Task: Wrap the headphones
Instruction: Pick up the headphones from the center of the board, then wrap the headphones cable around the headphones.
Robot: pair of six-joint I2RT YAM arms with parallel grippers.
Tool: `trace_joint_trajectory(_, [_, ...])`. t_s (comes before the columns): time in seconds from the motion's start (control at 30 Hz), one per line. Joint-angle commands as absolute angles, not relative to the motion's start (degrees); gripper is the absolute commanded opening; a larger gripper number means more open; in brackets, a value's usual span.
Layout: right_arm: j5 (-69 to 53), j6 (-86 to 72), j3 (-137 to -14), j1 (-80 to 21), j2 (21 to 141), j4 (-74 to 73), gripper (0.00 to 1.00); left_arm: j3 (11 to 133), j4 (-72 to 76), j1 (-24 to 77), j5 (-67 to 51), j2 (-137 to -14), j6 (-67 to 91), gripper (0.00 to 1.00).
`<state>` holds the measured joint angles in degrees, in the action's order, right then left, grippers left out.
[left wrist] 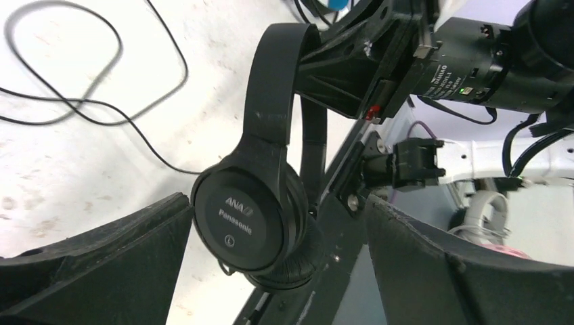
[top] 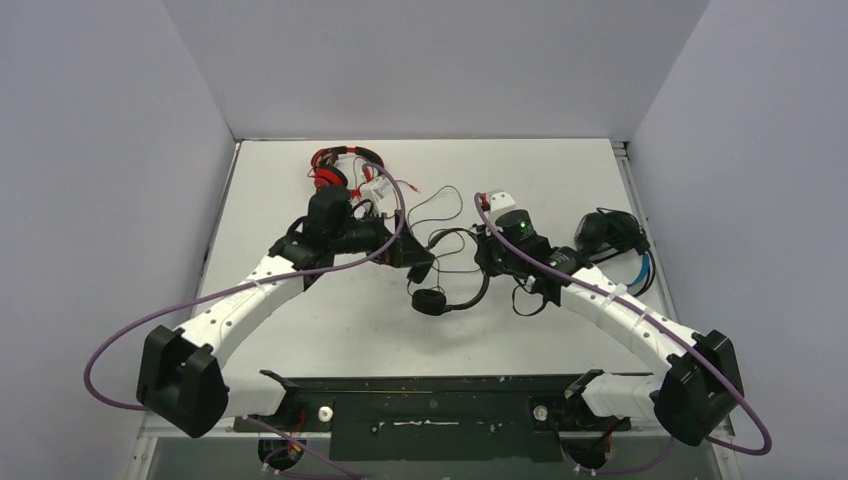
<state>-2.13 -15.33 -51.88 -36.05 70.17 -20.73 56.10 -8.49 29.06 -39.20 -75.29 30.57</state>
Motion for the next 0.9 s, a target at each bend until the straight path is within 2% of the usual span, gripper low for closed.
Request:
trace_joint_trajectory(0.0, [1.4, -17.5, -57.6, -35.8, 68.9, -23.7, 0.0, 59.9, -9.5, 28.4, -30.2, -67.2, 26.8, 0.97])
trace_joint_trajectory(0.2, [3.6, -21.5, -64.7, -34.8, 69.7, -31.6, 0.0, 54.6, -9.1, 28.0, -16.7, -56.3, 24.3, 0.97])
trace_joint_trajectory(0.4, [8.3, -27.7, -74.2, -32.4, 70.3, -41.7, 0.0, 45.5, -1.8, 27.9, -10.1, -46.3, 27.5, 0.97])
trace_joint_trajectory(0.67, [10.4, -35.3, -83.1, -28.5, 69.3, -49.0, 0.0, 43.6, -3.3, 27.9, -6.1, -46.4, 31.1, 0.97])
trace_joint_trajectory(0.87, [10.7, -39.1, -87.2, -27.3, 67.9, -50.0, 0.0, 35.4, 11.2, 28.4, -7.4, -45.1, 32.6, 0.97])
